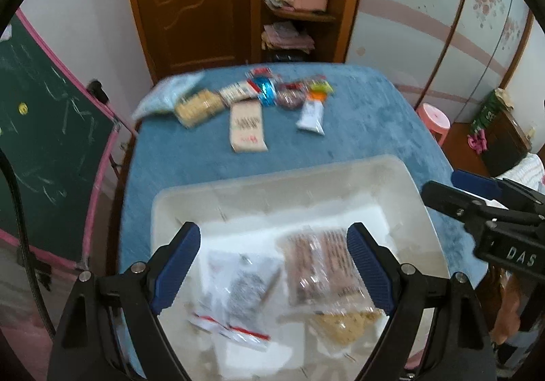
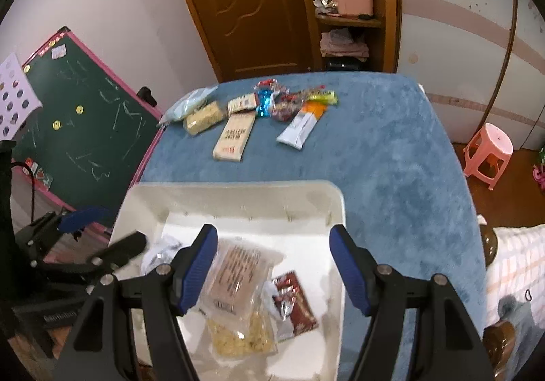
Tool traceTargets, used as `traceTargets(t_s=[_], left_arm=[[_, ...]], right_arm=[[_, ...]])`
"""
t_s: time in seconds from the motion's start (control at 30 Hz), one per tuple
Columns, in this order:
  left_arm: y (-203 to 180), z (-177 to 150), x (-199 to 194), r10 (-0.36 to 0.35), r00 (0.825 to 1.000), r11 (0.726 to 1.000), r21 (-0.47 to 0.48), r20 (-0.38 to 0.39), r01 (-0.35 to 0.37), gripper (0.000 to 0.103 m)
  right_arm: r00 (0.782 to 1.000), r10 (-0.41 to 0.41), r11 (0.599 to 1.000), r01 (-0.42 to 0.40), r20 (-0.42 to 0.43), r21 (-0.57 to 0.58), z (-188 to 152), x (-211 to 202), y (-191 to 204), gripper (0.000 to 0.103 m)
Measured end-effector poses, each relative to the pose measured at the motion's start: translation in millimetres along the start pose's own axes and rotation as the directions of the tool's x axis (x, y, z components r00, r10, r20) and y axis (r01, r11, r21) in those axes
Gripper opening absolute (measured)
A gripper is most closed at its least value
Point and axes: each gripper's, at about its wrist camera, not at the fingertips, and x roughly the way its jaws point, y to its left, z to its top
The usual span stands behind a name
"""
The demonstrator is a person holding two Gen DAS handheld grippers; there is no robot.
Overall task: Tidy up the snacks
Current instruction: 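Move both tools back over the remaining snacks, then grasp the brown biscuit pack with the left tool while the right tool grasps the orange bar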
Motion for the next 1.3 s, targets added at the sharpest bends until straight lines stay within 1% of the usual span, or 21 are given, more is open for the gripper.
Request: traceTargets(t_s=[0.1, 0.17, 0.3, 0.43, 0.57, 0.67, 0.73, 0.8, 0.9, 0.93, 1.0, 1.13, 1.23, 1.3], left_arm=[[12, 28, -12, 0.014, 0.999, 1.000, 0.004, 0.033, -0.014, 0.087], [21, 52, -23, 0.035, 0.997, 0.999, 0.009, 0.068, -0.036, 0.087], [33, 102, -44, 0.081, 0.986, 0.996, 0.014, 0.144, -0.083, 0.087], [41, 154, -53, 0.114, 0.974, 0.993, 0.005, 0.194, -0.117, 0.087], [45, 196, -47, 0.137, 0.967, 0.990, -0.009, 0.216, -0.139, 0.087], [49, 224, -23, 0.154, 0.967, 0.988, -0.013, 0.203, -0.154, 0.087], [50, 240, 4, 0.161, 0.971, 0.987, -0.010, 0.174, -0.162, 0.087], [50, 247, 35, 0.164, 0.978, 0.986, -0.003, 0.130, -0.165, 0.087], [50, 248, 99, 0.148, 0.989, 0.989, 0.007, 0.011, -0.148, 0.087], [50, 245, 120, 0.146, 0.989, 0.989, 0.007, -0.028, -0.146, 0.087], [50, 235, 159, 0.157, 0.982, 0.988, 0.007, -0.106, -0.157, 0.087], [55, 208, 224, 0.148, 0.959, 0.988, -0.014, -0.243, -0.156, 0.087], [54, 196, 256, 0.122, 0.943, 0.990, -0.025, -0.309, -0.136, 0.087], [52, 189, 273, 0.112, 0.932, 0.991, -0.025, -0.344, -0.129, 0.087]], right_arm=[[1.000, 0.001, 1.000, -0.001, 0.018, -0.006, 27, -8, -2, 0.069], [0.999, 0.000, 1.000, 0.001, 0.033, -0.008, 48, -15, -2, 0.069], [0.997, -0.005, 1.000, 0.005, 0.073, -0.003, 99, -30, -4, 0.069], [0.991, -0.039, 0.999, 0.040, 0.131, 0.000, 150, -40, -5, 0.069], [0.986, -0.075, 0.997, 0.077, 0.150, -0.002, 189, -31, -3, 0.069], [0.986, -0.108, 0.994, 0.110, 0.126, -0.005, 212, -5, -4, 0.069], [0.989, -0.125, 0.992, 0.126, 0.083, -0.006, 225, 24, -7, 0.069], [0.991, -0.132, 0.991, 0.132, 0.028, -0.012, 232, 55, -11, 0.069], [0.985, -0.150, 0.989, 0.150, -0.090, -0.008, 233, 115, -19, 0.069], [0.980, -0.156, 0.988, 0.156, -0.124, -0.005, 232, 132, -22, 0.069], [0.966, -0.160, 0.986, 0.165, -0.205, 0.004, 226, 171, -30, 0.069], [0.938, -0.134, 0.986, 0.159, -0.320, 0.053, 207, 224, -43, 0.069], [0.915, -0.116, 0.986, 0.154, -0.385, 0.069, 193, 254, -47, 0.069], [0.905, -0.115, 0.984, 0.159, -0.409, 0.075, 188, 268, -49, 0.069]])
